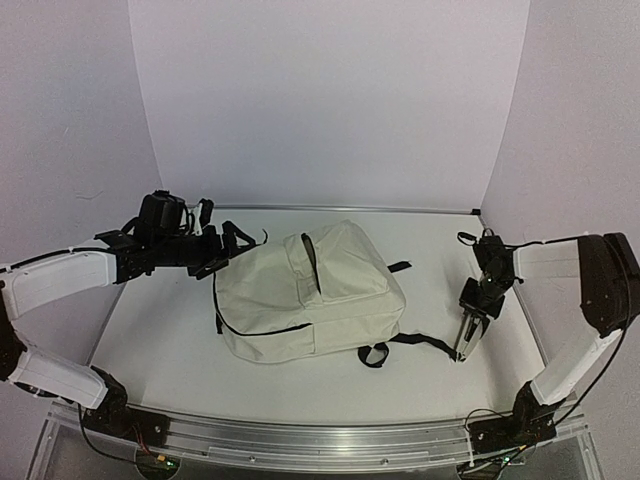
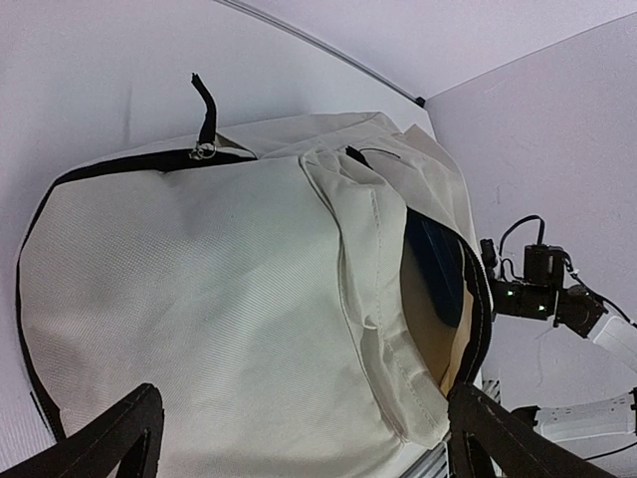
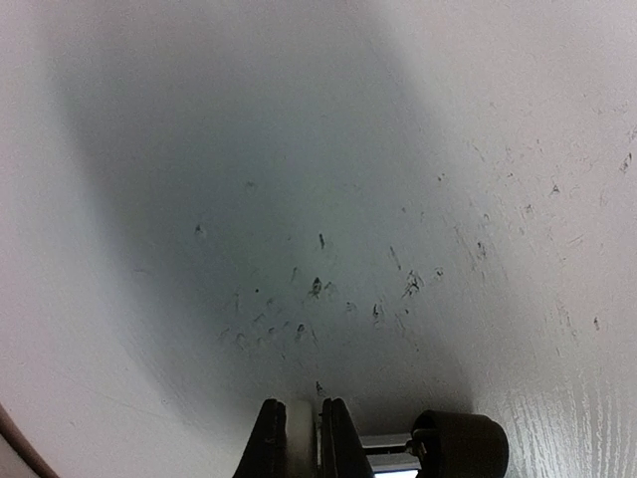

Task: Pack the student bag
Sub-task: Pick up the stationery from the center of the board.

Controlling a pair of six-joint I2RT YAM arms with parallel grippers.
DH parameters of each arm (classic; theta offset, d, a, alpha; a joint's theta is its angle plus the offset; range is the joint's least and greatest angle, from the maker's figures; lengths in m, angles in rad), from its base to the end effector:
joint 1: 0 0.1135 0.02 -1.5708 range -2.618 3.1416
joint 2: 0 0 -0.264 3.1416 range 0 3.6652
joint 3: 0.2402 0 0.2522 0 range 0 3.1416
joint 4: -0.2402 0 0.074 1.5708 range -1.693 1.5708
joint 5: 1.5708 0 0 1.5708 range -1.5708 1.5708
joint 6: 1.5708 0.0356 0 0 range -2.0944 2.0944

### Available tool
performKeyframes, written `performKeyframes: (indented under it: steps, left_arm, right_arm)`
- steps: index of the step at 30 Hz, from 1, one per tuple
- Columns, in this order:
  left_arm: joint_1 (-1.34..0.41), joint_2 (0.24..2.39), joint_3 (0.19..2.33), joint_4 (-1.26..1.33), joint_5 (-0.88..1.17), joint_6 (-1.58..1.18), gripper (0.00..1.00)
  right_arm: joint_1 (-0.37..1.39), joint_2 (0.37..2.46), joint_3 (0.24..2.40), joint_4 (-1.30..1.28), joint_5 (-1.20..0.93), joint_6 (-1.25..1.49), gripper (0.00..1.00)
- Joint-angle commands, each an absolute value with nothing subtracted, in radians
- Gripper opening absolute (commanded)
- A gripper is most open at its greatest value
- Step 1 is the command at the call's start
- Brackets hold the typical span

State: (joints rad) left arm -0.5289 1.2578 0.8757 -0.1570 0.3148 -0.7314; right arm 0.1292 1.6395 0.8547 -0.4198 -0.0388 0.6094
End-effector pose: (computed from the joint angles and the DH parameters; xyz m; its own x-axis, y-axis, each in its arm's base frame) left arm 0.2370 -0.1513 0.2736 -0.8035 -0.2660 -0.5325 0.2318 0.6842 -0.6915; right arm 0.2905 0.0391 0.1439 -0.8408 0.4675 -0.2729 0.4131 0.8799 0.2346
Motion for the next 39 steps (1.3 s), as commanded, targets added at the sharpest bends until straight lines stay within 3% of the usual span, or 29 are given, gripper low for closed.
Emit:
performKeyframes:
  steps: [1, 9, 16, 25, 39]
  left_arm:
    - [-0.525, 1.208, 0.901, -0.111, 0.362, -0.696, 1.00]
    - [-0.542, 1.199, 0.957, -0.069, 0.450, -0.669, 0.99]
    - [-0.670, 1.255, 1.054, -0.028, 0.473, -0.618, 0.98]
    - [-0.790, 1.393, 1.130, 0.218, 0.724, -0.633, 0.98]
    - [-0.851, 1.468, 1.163, 0.382, 0.825, -0.674, 1.00]
  right_arm:
    - [0.137, 1.545, 0.886, -0.415, -0.066, 0.626, 0.00]
    - [0.159, 1.289, 1.025, -0.445, -0.160, 0.639, 0.00]
    - [0.281, 1.184, 1.199, -0.429, -0.247, 0.644, 0.00]
    - [0.563, 1.224, 1.313, -0.184, -0.347, 0.711, 0.00]
    - [0.871, 1.419, 1.470, 0.102, -0.448, 0.782, 0.00]
